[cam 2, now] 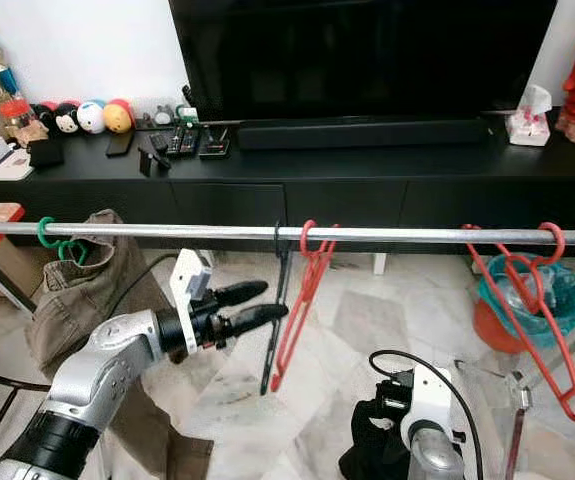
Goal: Hang hanger
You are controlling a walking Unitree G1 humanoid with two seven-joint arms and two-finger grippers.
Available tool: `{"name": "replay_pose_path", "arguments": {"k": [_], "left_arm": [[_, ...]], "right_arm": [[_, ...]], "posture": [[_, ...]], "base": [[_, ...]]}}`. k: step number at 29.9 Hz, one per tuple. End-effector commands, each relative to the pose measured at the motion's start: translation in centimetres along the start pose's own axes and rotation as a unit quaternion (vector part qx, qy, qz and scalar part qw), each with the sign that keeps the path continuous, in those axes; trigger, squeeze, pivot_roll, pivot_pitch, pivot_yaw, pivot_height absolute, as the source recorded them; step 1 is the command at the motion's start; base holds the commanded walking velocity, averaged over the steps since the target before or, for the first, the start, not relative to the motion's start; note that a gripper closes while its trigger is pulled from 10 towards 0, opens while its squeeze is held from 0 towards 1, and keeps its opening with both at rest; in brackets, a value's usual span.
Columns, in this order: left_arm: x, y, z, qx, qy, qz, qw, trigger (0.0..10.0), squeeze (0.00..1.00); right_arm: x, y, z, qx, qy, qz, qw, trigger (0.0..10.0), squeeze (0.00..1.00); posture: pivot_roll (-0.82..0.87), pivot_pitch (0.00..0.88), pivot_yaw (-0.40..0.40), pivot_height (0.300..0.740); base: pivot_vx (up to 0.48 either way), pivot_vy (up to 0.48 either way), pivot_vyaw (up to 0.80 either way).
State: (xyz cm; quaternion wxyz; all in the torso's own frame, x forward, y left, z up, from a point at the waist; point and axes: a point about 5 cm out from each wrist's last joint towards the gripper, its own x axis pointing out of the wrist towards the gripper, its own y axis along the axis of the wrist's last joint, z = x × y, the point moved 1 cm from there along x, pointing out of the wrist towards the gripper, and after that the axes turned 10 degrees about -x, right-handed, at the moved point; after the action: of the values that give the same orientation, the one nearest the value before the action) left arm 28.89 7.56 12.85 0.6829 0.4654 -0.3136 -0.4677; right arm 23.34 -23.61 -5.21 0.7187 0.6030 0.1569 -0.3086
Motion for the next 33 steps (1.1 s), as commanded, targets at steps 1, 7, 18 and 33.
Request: {"name": "replay_pose_path", "arguments": {"k": [1, 7, 18, 33], "left_arm": [[0.0, -0.9, 0.0, 0.016, 0.009, -0.041, 0.999, 10.0, 0.00], [0.6, -1.5, -1.6, 0.036, 0.095, -0.062, 0.993, 10.0, 0.00], [3.1, -0.8, -5.0, 0.033, 0.237, -0.034, 0.970, 10.0, 0.00], [4.4, 1.0, -7.3, 0.014, 0.321, 0.019, 0.947, 10.0, 0.00]], "right_arm": [[0.1, 0.3, -0.5, 0.003, 0.005, 0.007, 1.000, 10.0, 0.00], [0.0, 0.3, -0.5, 0.001, 0.005, 0.006, 1.000, 10.0, 0.00], [0.1, 0.4, -0.8, 0.002, 0.008, 0.008, 1.000, 10.0, 0.00], [0.0, 0.1, -0.5, 0.001, 0.004, 0.006, 1.000, 10.0, 0.00]], "posture": [[-0.01, 0.000, 0.100, 0.740], [-0.01, 0.000, 0.104, 0.740], [-0.02, 0.000, 0.106, 0.740], [-0.03, 0.000, 0.108, 0.740]], "base": [[0.000, 0.000, 0.00], [0.000, 0.000, 0.00], [0.000, 0.000, 0.00], [0.000, 0.000, 0.00]]}}
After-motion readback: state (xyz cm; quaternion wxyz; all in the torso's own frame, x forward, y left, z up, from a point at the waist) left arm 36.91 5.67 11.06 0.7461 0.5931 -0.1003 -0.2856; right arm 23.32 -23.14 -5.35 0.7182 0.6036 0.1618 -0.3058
